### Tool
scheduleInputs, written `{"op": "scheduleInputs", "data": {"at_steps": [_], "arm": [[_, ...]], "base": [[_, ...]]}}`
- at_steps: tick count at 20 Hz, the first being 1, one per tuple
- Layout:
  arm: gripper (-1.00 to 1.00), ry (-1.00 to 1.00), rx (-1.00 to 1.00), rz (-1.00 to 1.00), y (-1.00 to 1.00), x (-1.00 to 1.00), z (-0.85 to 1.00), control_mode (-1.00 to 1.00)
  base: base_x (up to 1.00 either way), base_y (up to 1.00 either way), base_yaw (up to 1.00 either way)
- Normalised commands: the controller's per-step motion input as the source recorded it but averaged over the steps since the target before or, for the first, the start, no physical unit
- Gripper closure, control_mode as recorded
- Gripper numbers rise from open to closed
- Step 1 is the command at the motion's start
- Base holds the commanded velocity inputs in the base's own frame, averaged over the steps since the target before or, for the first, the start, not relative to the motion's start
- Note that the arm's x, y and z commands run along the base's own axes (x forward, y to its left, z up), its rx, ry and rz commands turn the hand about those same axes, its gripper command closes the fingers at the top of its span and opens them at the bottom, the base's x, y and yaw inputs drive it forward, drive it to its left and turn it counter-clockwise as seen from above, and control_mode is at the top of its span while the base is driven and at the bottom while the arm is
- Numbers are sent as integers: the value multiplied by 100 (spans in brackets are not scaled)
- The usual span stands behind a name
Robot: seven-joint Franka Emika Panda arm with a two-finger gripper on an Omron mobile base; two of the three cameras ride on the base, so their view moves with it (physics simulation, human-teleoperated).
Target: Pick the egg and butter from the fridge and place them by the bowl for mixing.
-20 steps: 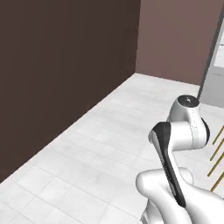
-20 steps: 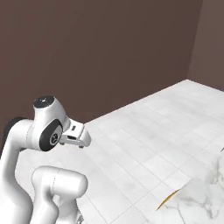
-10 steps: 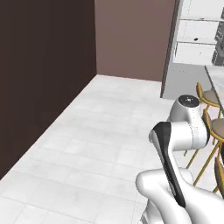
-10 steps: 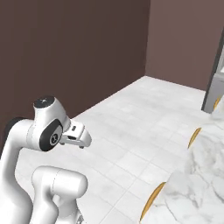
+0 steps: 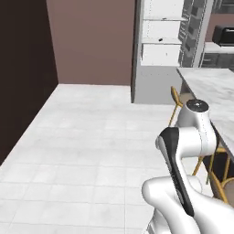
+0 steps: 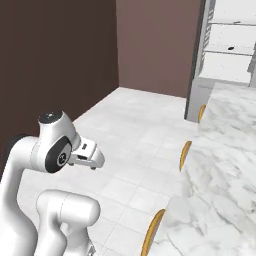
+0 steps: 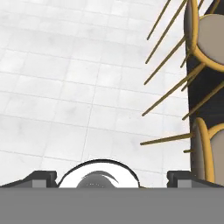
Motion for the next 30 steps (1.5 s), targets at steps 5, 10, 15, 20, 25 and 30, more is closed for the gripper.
{"op": "scheduleInputs", "data": {"at_steps": [5,10,15,20,25,30], "arm": [[-100,0,0,0,0,0,0,100],[-100,0,0,0,0,0,0,100],[-100,0,0,0,0,0,0,100],[-100,0,0,0,0,0,0,100],[-100,0,0,0,0,0,0,100],[-100,0,0,0,0,0,0,100]], "base": [[60,9,-40],[76,23,-26],[82,28,-20],[84,27,-15],[86,27,-14],[88,26,-11]]}}
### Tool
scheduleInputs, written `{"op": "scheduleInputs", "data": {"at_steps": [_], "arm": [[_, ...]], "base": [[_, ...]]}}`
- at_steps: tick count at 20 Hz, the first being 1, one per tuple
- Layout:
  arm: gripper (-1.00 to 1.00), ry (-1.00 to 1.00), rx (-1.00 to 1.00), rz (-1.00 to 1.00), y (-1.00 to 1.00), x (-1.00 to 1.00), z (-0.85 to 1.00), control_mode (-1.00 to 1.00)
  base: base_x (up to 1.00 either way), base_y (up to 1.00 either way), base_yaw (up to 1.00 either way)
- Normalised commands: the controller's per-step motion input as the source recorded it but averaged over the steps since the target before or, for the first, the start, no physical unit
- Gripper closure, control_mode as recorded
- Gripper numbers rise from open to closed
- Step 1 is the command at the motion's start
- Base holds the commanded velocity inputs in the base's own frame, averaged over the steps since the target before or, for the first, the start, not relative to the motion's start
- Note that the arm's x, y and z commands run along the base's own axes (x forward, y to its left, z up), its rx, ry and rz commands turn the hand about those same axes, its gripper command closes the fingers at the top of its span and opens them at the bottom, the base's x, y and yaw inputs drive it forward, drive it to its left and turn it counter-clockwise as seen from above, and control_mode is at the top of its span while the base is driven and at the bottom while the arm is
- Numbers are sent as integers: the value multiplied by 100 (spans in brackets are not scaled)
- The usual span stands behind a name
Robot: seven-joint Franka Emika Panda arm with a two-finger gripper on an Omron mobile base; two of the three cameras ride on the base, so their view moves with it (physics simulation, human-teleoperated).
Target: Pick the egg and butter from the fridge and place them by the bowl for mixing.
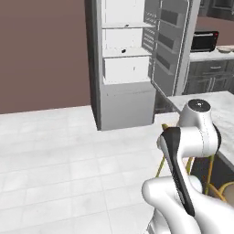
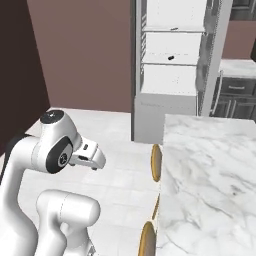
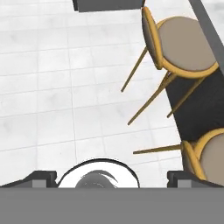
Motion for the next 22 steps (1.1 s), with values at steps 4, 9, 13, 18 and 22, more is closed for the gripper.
{"op": "scheduleInputs", "data": {"at_steps": [4,9,13,18,22], "arm": [[-100,0,0,0,0,0,0,100],[-100,0,0,0,0,0,0,100],[-100,0,0,0,0,0,0,100],[-100,0,0,0,0,0,0,100],[-100,0,0,0,0,0,0,100]], "base": [[86,29,-11],[80,41,-10],[78,40,-13],[80,42,-16],[82,34,-20]]}}
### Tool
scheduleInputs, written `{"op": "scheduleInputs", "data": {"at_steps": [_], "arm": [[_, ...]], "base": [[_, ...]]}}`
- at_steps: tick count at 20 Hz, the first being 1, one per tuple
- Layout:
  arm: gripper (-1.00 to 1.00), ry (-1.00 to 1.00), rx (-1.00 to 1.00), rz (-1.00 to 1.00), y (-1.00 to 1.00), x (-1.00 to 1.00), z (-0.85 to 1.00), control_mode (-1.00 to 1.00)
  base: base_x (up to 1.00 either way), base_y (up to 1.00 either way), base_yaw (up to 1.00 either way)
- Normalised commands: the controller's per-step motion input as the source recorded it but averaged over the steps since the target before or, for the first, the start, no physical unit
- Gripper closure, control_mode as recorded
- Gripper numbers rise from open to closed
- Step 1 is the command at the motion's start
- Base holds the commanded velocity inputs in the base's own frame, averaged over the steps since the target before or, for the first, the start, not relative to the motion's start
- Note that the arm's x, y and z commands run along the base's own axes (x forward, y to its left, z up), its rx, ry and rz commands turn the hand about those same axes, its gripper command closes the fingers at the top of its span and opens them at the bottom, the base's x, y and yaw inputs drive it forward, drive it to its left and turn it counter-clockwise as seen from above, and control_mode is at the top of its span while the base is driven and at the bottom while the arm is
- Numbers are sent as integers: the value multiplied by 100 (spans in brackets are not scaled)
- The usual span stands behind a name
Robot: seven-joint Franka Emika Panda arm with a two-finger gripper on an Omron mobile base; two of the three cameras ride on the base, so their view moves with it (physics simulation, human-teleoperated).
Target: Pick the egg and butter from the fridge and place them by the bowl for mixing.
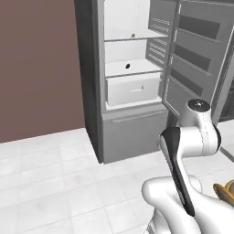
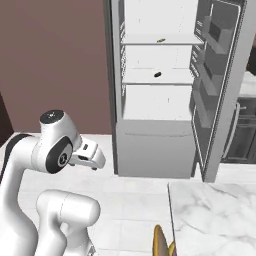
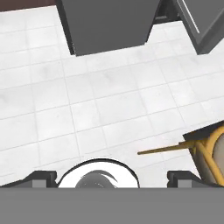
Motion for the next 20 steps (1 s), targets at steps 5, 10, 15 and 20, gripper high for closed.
{"op": "scheduleInputs", "data": {"at_steps": [5,10,15,20], "arm": [[-100,0,0,0,0,0,0,100],[-100,0,0,0,0,0,0,100],[-100,0,0,0,0,0,0,100],[-100,0,0,0,0,0,0,100]], "base": [[83,33,-18],[88,26,-10],[91,20,-4],[89,-2,0]]}}
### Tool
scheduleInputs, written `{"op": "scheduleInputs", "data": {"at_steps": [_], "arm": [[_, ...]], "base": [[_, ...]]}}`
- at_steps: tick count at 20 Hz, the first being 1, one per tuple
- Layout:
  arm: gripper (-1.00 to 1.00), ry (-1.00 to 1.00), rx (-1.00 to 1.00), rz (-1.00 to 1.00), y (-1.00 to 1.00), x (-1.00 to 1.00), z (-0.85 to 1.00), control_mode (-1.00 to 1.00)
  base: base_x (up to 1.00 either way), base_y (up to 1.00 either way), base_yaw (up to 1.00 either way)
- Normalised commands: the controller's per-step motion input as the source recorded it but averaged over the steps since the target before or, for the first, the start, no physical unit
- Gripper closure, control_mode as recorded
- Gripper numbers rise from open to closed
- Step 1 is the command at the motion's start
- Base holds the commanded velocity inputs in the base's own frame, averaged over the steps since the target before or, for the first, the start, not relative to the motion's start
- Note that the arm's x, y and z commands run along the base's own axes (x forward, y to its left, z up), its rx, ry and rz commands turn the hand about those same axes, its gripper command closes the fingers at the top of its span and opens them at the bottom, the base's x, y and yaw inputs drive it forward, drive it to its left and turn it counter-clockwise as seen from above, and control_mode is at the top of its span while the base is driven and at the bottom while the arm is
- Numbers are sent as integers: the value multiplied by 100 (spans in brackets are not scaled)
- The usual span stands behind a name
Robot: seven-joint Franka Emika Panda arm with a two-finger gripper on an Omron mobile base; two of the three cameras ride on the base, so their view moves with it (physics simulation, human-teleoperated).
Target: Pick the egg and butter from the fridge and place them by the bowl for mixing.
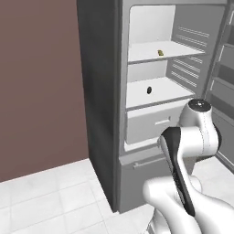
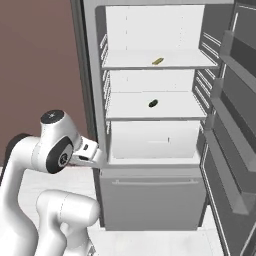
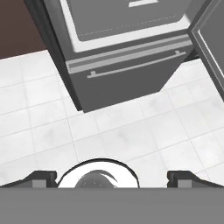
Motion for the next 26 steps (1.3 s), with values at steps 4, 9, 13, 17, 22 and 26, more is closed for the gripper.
{"op": "scheduleInputs", "data": {"at_steps": [4,9,13,17,22,26], "arm": [[-100,0,0,0,0,0,0,100],[-100,0,0,0,0,0,0,100],[-100,0,0,0,0,0,0,100],[-100,0,0,0,0,0,0,100],[-100,0,0,0,0,0,0,100],[-100,0,0,0,0,0,0,100]], "base": [[84,-21,8],[66,-38,10],[42,-58,2],[34,-57,6],[40,-36,3],[51,-14,7]]}}
